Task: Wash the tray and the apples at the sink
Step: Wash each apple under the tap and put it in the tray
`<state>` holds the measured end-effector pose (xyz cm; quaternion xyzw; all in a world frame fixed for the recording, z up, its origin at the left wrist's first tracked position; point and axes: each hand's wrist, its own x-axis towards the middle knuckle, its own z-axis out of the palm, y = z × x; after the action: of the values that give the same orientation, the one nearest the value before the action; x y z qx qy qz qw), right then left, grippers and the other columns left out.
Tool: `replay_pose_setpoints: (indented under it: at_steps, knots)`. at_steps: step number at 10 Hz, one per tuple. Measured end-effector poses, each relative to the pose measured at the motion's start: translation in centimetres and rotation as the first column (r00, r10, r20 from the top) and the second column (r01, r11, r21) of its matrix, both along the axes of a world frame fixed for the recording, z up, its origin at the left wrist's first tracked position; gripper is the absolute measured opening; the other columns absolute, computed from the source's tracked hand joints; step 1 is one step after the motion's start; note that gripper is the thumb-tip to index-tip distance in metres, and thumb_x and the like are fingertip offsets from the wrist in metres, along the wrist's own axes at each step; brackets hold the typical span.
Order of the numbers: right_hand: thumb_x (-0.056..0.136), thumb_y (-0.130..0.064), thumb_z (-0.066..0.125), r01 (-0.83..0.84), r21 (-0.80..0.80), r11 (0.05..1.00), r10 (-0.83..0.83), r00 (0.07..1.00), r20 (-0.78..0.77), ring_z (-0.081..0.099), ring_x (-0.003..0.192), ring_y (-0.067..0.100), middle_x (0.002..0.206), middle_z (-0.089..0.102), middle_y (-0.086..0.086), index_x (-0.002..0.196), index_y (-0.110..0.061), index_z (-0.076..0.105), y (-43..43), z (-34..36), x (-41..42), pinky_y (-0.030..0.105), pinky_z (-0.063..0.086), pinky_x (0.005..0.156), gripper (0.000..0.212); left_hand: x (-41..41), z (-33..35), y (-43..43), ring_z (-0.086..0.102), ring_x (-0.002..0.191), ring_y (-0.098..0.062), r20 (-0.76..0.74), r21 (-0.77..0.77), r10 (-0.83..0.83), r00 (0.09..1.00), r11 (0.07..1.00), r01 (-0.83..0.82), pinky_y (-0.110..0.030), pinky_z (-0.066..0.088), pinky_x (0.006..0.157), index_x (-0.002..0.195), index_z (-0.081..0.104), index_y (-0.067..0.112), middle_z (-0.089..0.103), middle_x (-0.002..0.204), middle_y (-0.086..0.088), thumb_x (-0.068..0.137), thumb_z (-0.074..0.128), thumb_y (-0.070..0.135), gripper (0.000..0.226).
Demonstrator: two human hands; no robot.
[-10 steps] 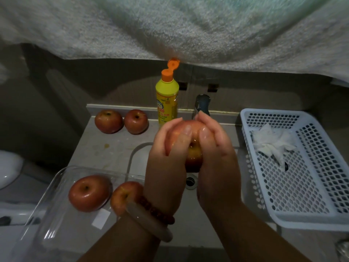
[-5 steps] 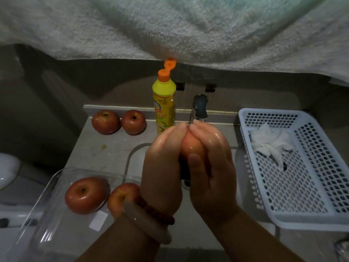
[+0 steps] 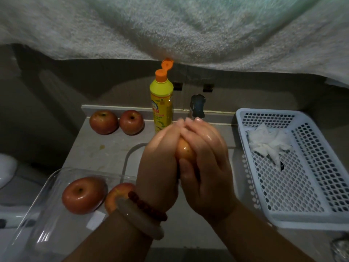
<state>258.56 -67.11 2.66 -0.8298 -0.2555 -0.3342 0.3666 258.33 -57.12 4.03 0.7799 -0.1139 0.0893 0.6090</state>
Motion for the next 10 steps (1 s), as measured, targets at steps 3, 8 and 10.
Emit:
replay_pose_setpoints:
  at_steps: [3, 8, 10]
  knots:
    - [0.075, -0.049, 0.060, 0.072, 0.449, 0.891, 0.210, 0.811, -0.546, 0.064, 0.101, 0.011, 0.116, 0.061, -0.009, 0.113, -0.040, 0.060, 0.6, 0.7, -0.7, 0.033, 0.060, 0.072, 0.039, 0.4, -2.6, -0.7, 0.059, 0.111, -0.009, 0.130, -0.103, 0.287, 0.949, 0.956, -0.275, -0.036, 0.050, 0.097, 0.113, 0.061, 0.021, 0.067, 0.114, 0.002, 0.099, 0.043, 0.024, 0.022]
    - [0.082, -0.049, 0.060, 0.069, 0.348, 0.935, 0.066, 0.930, -0.361, 0.051, 0.114, 0.000, 0.130, 0.051, -0.009, 0.122, -0.034, 0.053, 0.7, 1.3, -1.2, 0.017, 0.049, 0.088, 0.043, -0.5, -1.3, -0.9, 0.046, 0.109, -0.001, 0.155, 0.049, 0.205, 0.966, 0.975, -0.215, 0.004, 0.034, 0.085, 0.122, 0.049, 0.018, 0.051, 0.120, 0.015, 0.089, 0.050, 0.042, 0.040]
    - [0.099, -0.032, 0.043, 0.175, 0.632, 0.755, 0.168, 0.880, -0.445, 0.061, 0.103, 0.000, 0.109, 0.065, -0.017, 0.108, -0.028, 0.068, 0.6, 0.7, -0.5, 0.022, 0.055, 0.078, 0.027, -0.4, -1.8, -1.0, 0.061, 0.083, -0.014, -0.012, -0.079, 0.098, 0.995, 0.992, -0.098, -0.022, 0.050, 0.068, 0.119, 0.054, -0.001, 0.061, 0.091, 0.001, 0.095, 0.049, 0.033, 0.042]
